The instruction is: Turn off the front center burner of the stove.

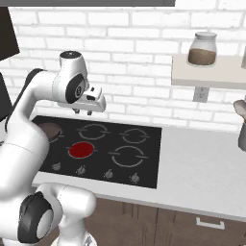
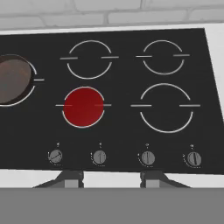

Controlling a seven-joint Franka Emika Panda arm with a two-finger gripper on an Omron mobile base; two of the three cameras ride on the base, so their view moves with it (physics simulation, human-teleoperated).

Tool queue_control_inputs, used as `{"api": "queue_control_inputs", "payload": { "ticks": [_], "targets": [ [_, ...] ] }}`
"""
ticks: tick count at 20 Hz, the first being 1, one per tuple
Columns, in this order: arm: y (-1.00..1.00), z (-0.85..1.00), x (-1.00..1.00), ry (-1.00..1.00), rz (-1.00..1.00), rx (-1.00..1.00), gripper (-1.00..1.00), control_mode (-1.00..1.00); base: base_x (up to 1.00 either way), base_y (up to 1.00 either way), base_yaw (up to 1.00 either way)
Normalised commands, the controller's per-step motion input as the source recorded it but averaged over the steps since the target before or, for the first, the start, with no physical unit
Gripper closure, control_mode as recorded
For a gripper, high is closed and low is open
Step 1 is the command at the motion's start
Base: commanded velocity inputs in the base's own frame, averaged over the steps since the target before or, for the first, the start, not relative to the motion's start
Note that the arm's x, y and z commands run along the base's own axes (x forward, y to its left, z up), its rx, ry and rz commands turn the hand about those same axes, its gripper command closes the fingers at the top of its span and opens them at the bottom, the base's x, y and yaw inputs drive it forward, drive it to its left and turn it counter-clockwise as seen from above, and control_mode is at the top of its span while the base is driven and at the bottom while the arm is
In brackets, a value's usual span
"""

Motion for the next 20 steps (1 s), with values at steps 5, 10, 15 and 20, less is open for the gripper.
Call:
{"api": "queue_control_inputs", "payload": {
  "ticks": [5,10,15,20],
  "targets": [
    [0.00,0.00,-0.12,0.00,0.00,0.00,-1.00,-1.00,0.00,0.00,0.00],
    [0.08,0.00,-0.41,-0.03,0.02,-0.02,-1.00,-1.00,0.00,0.00,0.00],
    [0.24,-0.10,-0.48,0.00,0.06,-0.08,-1.00,-1.00,0.00,0.00,0.00],
    [0.48,-0.21,-0.39,0.00,0.07,-0.02,-1.00,-1.00,0.00,0.00,0.00]
  ]
}}
